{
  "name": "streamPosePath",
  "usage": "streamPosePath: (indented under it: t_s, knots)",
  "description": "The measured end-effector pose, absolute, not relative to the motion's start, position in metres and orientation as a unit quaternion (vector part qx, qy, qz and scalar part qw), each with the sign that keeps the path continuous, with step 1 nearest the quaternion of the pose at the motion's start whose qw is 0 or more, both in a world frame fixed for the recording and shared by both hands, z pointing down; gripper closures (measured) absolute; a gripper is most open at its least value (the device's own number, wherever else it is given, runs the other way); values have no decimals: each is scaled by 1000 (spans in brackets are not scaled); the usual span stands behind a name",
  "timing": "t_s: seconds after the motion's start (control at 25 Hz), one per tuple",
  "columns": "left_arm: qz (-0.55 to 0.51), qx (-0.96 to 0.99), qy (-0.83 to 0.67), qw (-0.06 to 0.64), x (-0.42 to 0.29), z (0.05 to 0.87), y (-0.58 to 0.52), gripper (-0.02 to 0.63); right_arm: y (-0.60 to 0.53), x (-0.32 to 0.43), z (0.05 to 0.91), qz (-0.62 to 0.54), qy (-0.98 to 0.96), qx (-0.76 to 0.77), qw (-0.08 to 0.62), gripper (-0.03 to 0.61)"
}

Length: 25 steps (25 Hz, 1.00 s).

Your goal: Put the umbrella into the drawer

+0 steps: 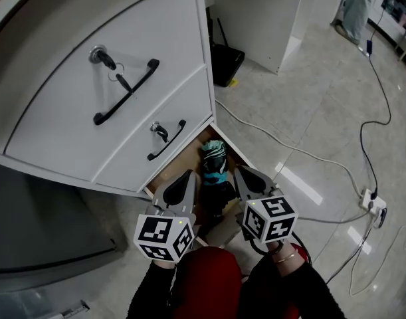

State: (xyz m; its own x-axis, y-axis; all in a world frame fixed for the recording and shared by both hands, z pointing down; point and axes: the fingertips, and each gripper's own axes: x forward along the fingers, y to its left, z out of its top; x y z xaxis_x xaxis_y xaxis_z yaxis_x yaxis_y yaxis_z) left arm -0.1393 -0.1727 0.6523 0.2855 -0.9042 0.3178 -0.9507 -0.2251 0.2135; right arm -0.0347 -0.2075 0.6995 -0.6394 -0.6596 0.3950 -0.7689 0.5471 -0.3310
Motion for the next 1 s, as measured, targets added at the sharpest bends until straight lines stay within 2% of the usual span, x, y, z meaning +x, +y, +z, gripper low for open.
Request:
streamPosePath:
  t_s: [0.52, 1.0]
  knots:
    - [46, 787, -604, 121, -139, 619, -156, 612, -193, -20, 649, 213, -888, 406, 32, 577]
    - [40, 776, -617, 122, -153, 623, -149, 612, -193, 10, 613, 179, -885, 428, -38, 577]
